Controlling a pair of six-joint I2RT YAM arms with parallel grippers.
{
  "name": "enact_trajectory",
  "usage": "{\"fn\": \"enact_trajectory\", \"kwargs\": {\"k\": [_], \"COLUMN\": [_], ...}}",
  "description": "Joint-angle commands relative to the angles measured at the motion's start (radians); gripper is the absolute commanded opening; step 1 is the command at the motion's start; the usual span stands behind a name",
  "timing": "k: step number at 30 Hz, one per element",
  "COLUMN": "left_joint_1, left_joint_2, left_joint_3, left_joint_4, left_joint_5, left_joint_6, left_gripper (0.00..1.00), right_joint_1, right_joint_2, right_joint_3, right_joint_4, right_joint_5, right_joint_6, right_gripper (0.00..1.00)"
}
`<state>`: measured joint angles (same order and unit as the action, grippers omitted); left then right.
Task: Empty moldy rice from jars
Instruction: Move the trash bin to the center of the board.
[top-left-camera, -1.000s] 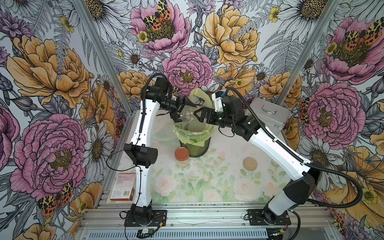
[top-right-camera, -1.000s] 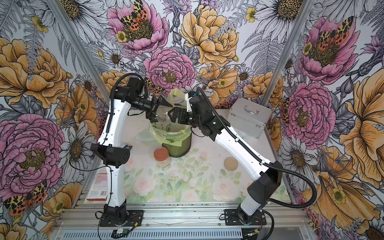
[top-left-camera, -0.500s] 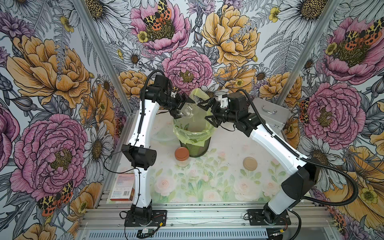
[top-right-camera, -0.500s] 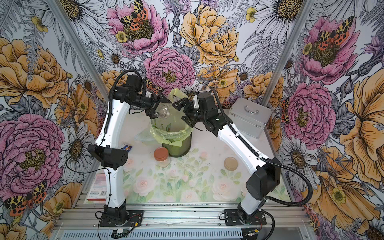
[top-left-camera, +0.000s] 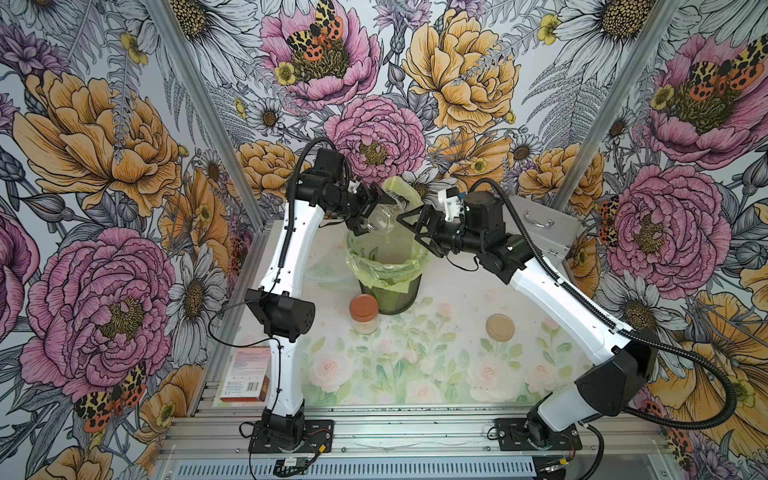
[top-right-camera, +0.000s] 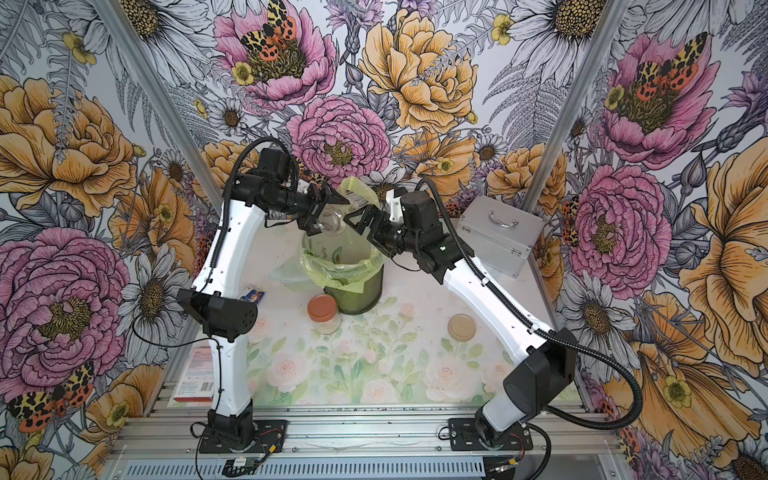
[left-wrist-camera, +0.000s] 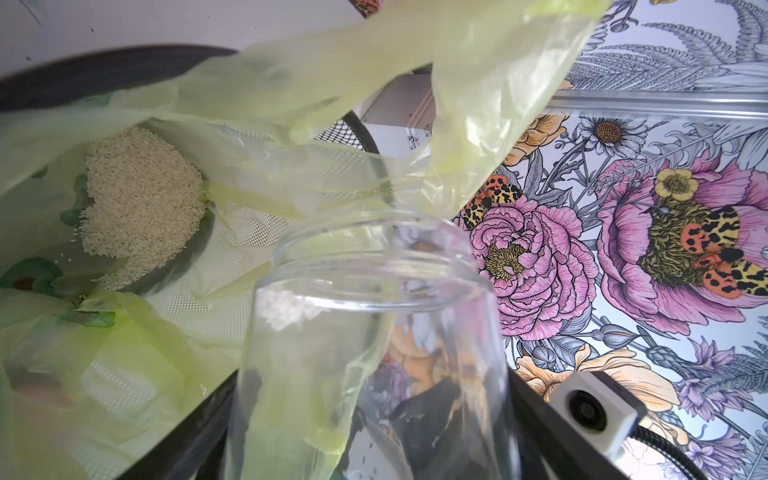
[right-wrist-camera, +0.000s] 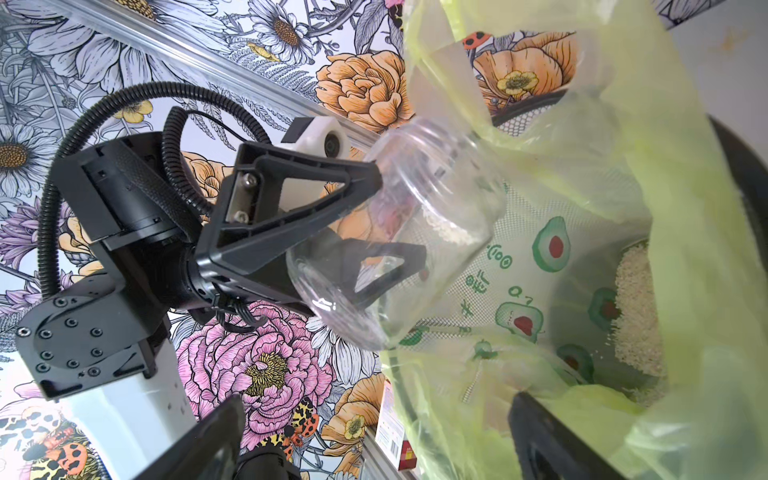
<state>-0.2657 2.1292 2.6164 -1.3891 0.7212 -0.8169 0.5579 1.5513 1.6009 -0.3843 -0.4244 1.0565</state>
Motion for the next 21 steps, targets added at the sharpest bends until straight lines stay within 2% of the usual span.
{"fn": "enact_trajectory", "kwargs": {"k": [1, 5, 7, 9, 12, 14, 16, 21], "left_joint_1": [-0.020, -0.043, -0.049, -0.043, -0.018, -0.008, -0.007, -0.003], "left_joint_2": [-0.106, -0.195, -0.267, -0.366, -0.470, -0.511, -0.534, -0.538], "left_joint_3": [-0.012, -0.151, -0.302, -0.463, -0.720, -0.835, -0.884, -0.892], "left_joint_4": [0.082, 0.175, 0.310, 0.454, 0.663, 0.752, 0.783, 0.783], "left_joint_5": [0.012, -0.007, -0.017, -0.026, -0.023, -0.016, -0.017, 0.013], "left_joint_6": [0.107, 0.168, 0.145, 0.079, -0.100, -0.210, -0.262, -0.333], "left_gripper": [0.00, 0.00, 0.00, 0.00, 0.00, 0.00, 0.00, 0.00], "right_joint_1": [0.007, 0.004, 0.006, 0.010, 0.011, 0.015, 0.015, 0.017], "right_joint_2": [-0.033, -0.033, -0.031, -0.033, -0.034, -0.037, -0.049, -0.057], "right_joint_3": [0.015, 0.012, 0.012, 0.014, 0.016, 0.016, 0.006, -0.041], "right_joint_4": [-0.001, -0.001, 0.003, 0.017, 0.034, 0.040, 0.037, 0.037], "right_joint_5": [-0.017, -0.042, -0.044, -0.045, -0.038, -0.037, -0.038, -0.052], "right_joint_6": [-0.040, -0.014, 0.012, 0.036, 0.070, 0.075, 0.054, 0.034], "right_gripper": [1.00, 1.00, 1.00, 1.00, 1.00, 1.00, 1.00, 1.00]}}
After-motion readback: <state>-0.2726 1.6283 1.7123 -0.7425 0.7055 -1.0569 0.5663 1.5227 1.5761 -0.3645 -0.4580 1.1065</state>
